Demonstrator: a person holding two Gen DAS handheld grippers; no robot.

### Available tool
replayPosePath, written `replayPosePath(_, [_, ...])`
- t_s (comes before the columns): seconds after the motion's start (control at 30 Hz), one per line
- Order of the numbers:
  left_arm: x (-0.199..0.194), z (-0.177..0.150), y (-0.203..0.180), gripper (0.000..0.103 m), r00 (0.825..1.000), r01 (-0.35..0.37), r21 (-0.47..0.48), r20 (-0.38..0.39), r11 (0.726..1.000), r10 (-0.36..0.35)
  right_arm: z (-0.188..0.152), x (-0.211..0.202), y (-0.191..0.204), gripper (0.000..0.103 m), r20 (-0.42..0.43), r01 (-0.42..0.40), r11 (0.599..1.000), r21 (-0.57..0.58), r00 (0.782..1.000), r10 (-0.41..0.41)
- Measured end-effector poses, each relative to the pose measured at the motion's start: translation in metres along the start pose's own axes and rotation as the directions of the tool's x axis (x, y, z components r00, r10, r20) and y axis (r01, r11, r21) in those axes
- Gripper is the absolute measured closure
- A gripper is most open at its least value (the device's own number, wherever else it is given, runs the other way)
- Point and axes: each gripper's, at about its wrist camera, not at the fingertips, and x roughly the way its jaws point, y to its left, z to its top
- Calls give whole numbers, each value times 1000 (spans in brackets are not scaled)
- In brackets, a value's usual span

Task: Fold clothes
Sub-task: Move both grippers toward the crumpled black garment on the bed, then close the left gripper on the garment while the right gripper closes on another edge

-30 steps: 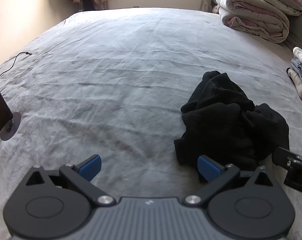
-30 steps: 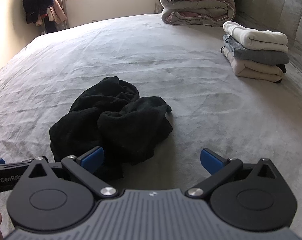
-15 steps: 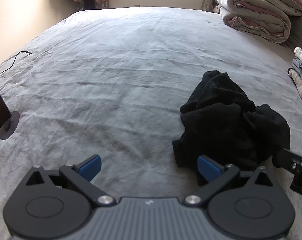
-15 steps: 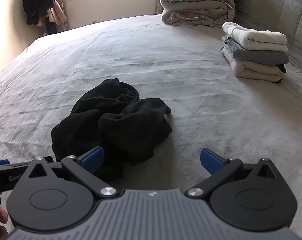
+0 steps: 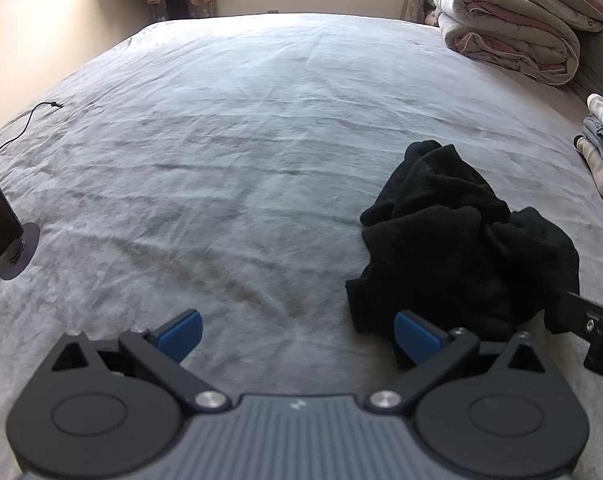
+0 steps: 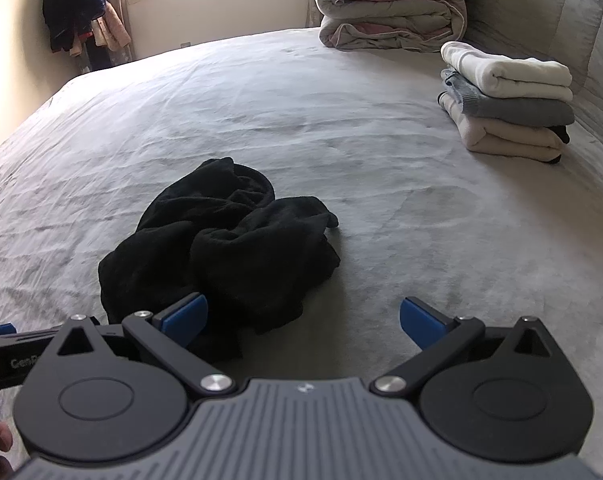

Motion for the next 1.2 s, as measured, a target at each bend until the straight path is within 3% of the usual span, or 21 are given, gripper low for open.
replayPosePath(0.23, [6,13,10,0,999,-8,-27,-39,1000,7,12,14,-14,0,-9,-47,999,21,999,47])
replayPosePath(0.4, [24,17,3,0,999,18,18,-35,1000,-18,19,34,-16,0,-88,-124,992,29,988,127])
replayPosePath(0.7, [64,11,-5,0,995,67,53,-76,996,-63,3,67,-14,0,-203,-125,991,-55,973,111])
replayPosePath(0.93, [68,5,-4,0,996,92,98,-30,991,-89,-9,69,-12,0,-193,-138,974,-181,976,102])
replayPosePath(1.1, [68,9,-2,0,994,108,100,-47,989,-103,-19,64,-10,0,-137,-115,975,-189,987,89])
replayPosePath(1.2, [66,14,1,1,991,124,95,-62,988,-119,-14,59,-7,0,-157,-118,977,-176,984,90])
